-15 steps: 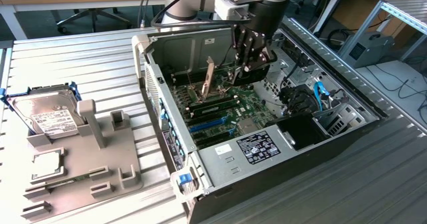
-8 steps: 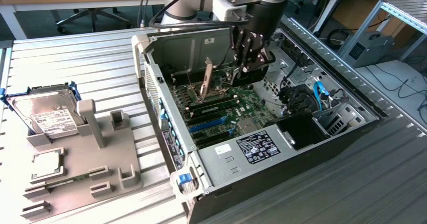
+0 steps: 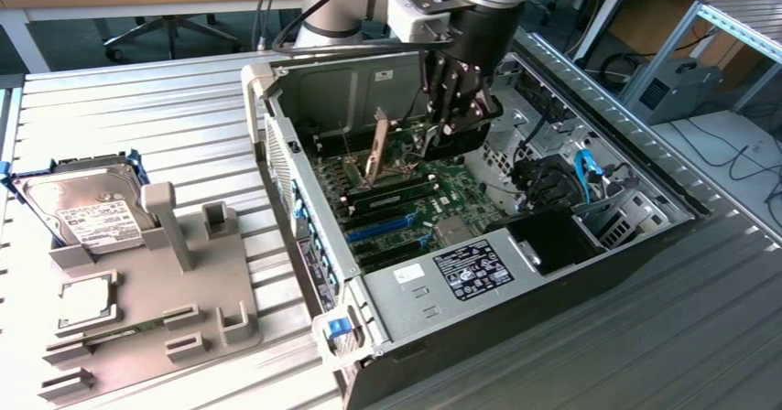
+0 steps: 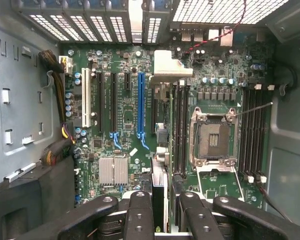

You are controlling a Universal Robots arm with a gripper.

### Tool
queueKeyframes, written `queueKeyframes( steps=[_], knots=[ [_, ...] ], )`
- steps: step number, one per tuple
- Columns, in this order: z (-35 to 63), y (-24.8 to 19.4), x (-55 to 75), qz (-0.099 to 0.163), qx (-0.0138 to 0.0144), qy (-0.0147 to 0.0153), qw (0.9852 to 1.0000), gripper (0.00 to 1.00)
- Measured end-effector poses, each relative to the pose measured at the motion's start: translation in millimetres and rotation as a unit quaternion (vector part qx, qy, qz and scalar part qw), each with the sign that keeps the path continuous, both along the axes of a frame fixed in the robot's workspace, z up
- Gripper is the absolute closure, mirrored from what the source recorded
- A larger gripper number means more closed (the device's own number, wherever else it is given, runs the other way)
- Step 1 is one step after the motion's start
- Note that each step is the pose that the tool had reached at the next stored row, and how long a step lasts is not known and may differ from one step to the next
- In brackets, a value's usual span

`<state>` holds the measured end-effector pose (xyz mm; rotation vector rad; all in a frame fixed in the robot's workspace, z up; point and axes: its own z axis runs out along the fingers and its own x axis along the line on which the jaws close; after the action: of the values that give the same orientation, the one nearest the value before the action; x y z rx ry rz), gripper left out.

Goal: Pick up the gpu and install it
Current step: 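Insert the gpu into the slot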

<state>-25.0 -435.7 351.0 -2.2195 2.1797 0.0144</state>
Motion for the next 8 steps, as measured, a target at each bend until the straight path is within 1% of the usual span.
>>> queueKeyframes(
  steps=[8],
  knots=[
    [-2.5,-0.1,-0.5,0.000,0.0000,0.0000,1.0000,0.74]
  ],
)
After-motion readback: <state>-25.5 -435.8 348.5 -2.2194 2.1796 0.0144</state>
